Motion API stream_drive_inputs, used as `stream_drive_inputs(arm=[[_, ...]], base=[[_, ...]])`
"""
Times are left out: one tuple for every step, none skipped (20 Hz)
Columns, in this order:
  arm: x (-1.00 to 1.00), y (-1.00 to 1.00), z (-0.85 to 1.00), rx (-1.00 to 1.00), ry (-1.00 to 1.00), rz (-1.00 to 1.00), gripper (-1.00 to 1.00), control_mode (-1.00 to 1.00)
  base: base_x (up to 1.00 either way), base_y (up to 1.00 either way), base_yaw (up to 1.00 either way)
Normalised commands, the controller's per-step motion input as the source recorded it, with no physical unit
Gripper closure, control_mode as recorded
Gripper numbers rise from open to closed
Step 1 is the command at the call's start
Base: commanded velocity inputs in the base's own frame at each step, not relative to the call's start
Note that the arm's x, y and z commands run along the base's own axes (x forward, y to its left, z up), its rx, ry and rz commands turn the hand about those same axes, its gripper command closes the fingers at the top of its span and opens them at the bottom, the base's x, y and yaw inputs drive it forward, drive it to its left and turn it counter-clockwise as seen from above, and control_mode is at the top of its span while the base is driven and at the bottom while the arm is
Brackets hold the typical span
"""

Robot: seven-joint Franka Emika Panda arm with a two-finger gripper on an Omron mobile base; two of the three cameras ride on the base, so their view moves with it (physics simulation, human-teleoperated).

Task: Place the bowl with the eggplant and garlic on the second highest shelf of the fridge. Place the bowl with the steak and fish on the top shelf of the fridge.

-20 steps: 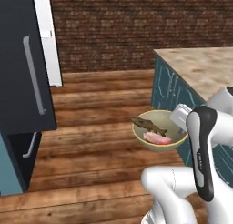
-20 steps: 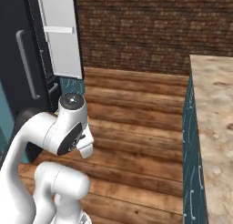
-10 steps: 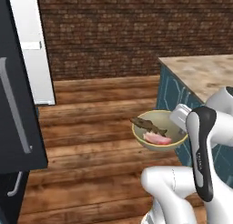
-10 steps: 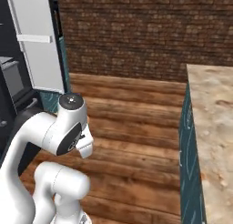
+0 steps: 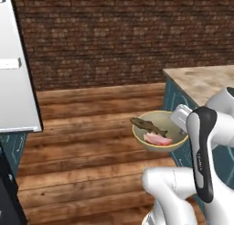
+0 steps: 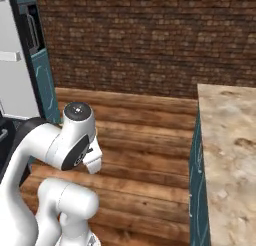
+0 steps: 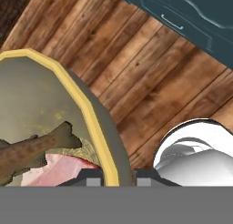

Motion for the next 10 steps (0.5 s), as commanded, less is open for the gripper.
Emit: stream_drive_inputs(arm=[[0.00,0.00,0.00,0.00,0.00,0.00,1.00,1.00],[0.00,0.00,0.00,0.00,0.00,0.00,1.00,1.00],[0.00,0.00,0.00,0.00,0.00,0.00,1.00,1.00],[0.00,0.00,0.00,0.00,0.00,0.00,1.00,1.00],[0.00,0.00,0.00,0.00,0.00,0.00,1.00,1.00],[0.00,0.00,0.00,0.00,0.00,0.00,1.00,1.00],[0.00,0.00,0.00,0.00,0.00,0.00,1.00,1.00],[0.00,0.00,0.00,0.00,0.00,0.00,1.00,1.00],[0.00,0.00,0.00,0.00,0.00,0.00,1.00,1.00],[0.00,0.00,0.00,0.00,0.00,0.00,1.00,1.00]], base=[[1.00,-0.42,-0.02],[1.00,-0.40,0.00],[1.00,-0.29,0.16],[1.00,-0.21,0.27],[1.00,-0.16,0.38],[1.00,-0.16,0.55],[1.00,-0.19,0.67],[1.00,-0.09,0.72],[0.85,-0.05,0.80],[0.64,0.00,0.89]])
